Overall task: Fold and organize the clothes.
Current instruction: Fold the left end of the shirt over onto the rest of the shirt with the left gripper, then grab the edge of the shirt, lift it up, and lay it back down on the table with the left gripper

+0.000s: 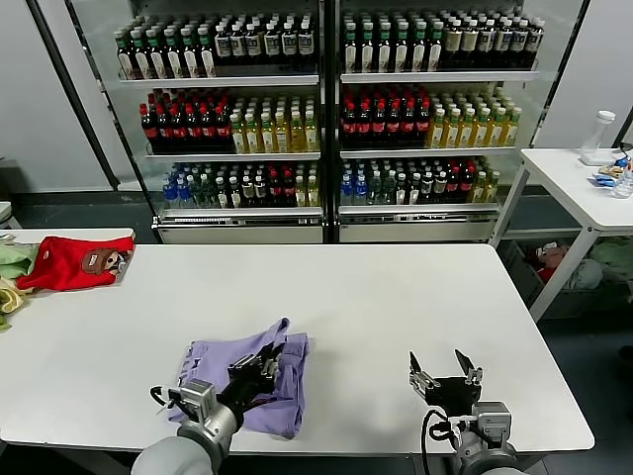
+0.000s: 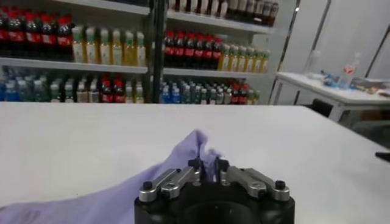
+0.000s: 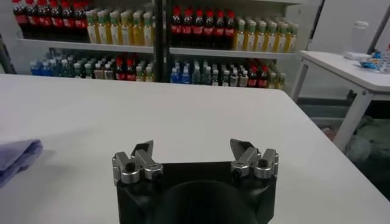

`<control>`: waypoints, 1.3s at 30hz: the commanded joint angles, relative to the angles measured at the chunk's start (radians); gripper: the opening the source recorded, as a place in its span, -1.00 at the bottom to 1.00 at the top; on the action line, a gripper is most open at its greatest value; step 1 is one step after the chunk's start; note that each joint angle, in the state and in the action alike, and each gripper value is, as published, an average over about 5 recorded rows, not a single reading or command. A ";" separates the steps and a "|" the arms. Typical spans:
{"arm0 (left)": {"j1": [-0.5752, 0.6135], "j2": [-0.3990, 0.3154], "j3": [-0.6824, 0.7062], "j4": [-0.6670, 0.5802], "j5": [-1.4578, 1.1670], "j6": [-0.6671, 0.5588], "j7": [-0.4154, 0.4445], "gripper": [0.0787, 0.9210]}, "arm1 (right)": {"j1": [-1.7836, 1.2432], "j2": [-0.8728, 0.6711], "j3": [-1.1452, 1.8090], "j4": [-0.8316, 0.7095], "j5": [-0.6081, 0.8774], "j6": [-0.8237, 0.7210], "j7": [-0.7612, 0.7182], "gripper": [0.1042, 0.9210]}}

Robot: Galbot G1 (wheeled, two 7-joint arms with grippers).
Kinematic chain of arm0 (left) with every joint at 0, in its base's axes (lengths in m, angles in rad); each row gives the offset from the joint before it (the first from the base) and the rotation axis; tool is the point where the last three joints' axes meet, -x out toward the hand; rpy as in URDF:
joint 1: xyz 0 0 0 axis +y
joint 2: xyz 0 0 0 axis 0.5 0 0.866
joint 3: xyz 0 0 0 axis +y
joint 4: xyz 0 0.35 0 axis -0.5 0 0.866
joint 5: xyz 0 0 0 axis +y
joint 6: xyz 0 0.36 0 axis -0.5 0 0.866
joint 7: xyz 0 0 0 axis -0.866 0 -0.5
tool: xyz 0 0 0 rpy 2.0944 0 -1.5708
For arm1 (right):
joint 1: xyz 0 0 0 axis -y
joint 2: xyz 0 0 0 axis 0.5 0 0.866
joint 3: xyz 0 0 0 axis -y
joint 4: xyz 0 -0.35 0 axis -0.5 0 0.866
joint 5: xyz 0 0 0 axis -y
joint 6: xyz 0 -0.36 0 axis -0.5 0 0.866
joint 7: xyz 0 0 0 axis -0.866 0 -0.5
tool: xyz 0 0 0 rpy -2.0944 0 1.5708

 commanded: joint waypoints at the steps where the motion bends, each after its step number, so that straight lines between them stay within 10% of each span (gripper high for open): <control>1: 0.000 -0.074 0.031 -0.022 -0.009 -0.154 0.058 -0.34 | 0.002 -0.001 -0.002 0.004 0.001 0.000 -0.001 0.76; 18: 0.240 0.059 -0.509 0.144 -0.016 -0.119 0.038 0.74 | 0.055 -0.005 -0.048 -0.015 0.003 0.000 -0.003 0.76; 39: 0.172 0.049 -0.481 0.252 -0.203 -0.094 0.173 0.77 | 0.048 -0.006 -0.032 -0.015 0.001 0.000 -0.003 0.76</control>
